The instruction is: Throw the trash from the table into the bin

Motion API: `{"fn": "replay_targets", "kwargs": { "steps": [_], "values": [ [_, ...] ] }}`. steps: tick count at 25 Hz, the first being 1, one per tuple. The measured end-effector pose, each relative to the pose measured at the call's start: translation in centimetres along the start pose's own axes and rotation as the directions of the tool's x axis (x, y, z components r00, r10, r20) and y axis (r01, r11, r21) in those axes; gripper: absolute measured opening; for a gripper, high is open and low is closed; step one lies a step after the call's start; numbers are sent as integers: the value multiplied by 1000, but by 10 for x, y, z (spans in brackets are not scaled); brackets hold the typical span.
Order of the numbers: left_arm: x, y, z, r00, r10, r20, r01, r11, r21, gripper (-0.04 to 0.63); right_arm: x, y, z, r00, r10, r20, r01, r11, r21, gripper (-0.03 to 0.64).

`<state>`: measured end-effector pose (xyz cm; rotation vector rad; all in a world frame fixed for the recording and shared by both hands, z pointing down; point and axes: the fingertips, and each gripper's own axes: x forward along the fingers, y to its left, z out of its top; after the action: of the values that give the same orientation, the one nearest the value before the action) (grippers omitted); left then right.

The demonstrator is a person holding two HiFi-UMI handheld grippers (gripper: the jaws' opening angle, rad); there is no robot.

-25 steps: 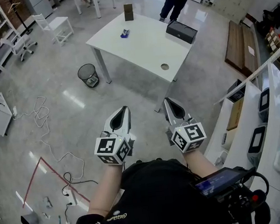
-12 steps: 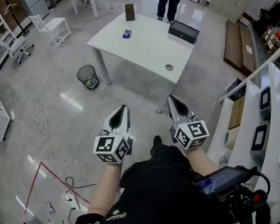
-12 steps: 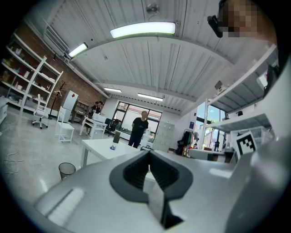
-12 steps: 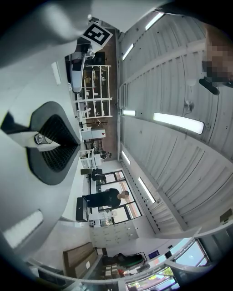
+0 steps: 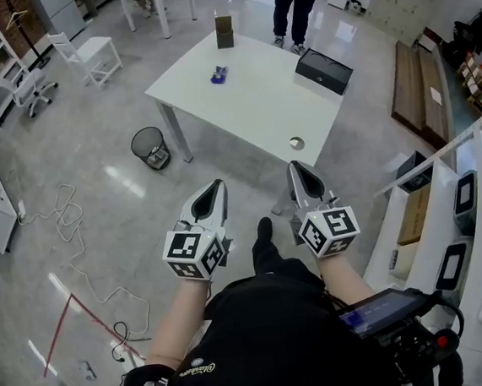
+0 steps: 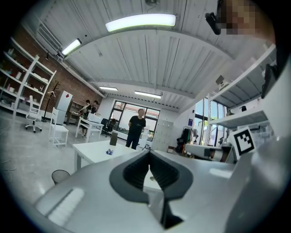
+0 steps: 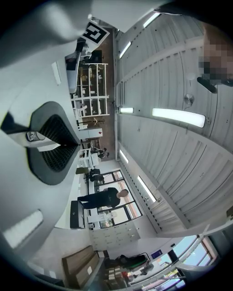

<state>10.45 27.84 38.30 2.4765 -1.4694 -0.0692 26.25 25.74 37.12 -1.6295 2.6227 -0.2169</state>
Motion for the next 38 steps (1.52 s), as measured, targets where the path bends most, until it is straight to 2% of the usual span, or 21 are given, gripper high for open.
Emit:
{"fn": "replay_targets", "kwargs": {
  "steps": [9, 13, 21, 27, 38],
  "values": [
    [172, 63, 41, 998, 57, -24, -57, 998, -8, 8, 163, -95, 25, 998, 60, -32, -59, 998, 23, 0],
    [244, 87, 45, 996, 76, -47, -77, 997, -23, 8, 233, -137, 28, 996, 77, -52, -75, 996, 38, 0],
    [299, 137, 31, 990, 69, -122, -77, 995, -61, 8, 299, -155, 3, 991, 49, -123, -41, 997, 66, 0],
    [337, 155, 26, 987, 53, -152, -62, 997, -53, 8, 323, -171, -8, 989, 23, -147, -9, 995, 99, 0],
    [401, 213, -24, 954, 129, -271, -141, 990, -24, 9, 361, -195, -44, 978, 21, -207, 14, 986, 165, 1]
  ]
}}
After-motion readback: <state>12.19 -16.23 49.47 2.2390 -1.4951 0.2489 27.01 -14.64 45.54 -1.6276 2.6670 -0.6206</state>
